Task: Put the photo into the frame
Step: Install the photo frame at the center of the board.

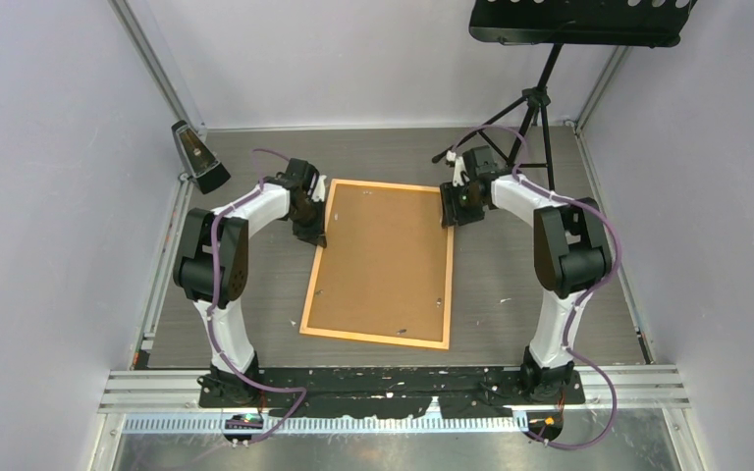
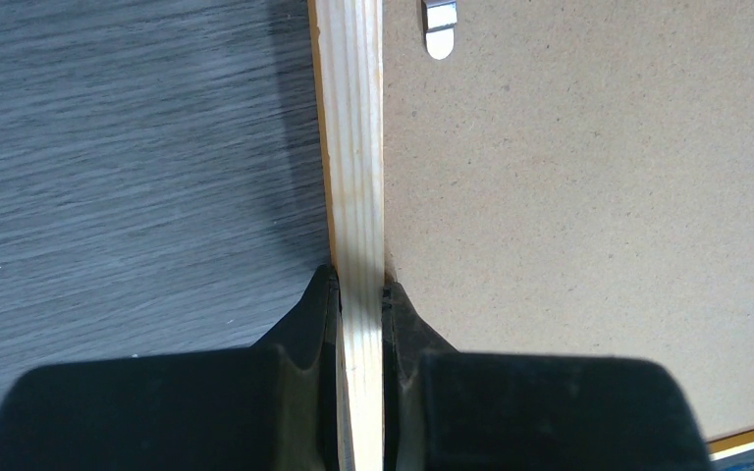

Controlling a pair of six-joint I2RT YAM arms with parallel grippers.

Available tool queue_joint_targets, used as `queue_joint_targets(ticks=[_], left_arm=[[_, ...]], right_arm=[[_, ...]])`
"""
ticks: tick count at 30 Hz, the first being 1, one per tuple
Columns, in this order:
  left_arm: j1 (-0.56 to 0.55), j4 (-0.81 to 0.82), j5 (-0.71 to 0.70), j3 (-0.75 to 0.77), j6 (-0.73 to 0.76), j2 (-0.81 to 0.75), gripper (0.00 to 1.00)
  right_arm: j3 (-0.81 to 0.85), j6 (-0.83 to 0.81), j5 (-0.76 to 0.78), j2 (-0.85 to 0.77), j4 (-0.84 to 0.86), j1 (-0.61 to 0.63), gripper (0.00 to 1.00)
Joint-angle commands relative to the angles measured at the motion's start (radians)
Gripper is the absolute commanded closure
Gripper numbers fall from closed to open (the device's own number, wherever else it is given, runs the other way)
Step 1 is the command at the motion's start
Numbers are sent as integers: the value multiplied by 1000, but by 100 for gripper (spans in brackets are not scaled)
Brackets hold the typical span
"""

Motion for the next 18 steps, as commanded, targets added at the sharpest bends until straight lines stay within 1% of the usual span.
queue_joint_targets(ticks=[1,13,18], left_arm=[[-8,-1,46,-20,4,-6,100],[-8,0,50,-16,8,6,100],[-8,-1,51,-15,9,7,100]], right_arm=[[47,21,-18,46,16,-4,48],[106,73,-84,116,23,-3,47],[130,83,-74,143,19,-3,48]])
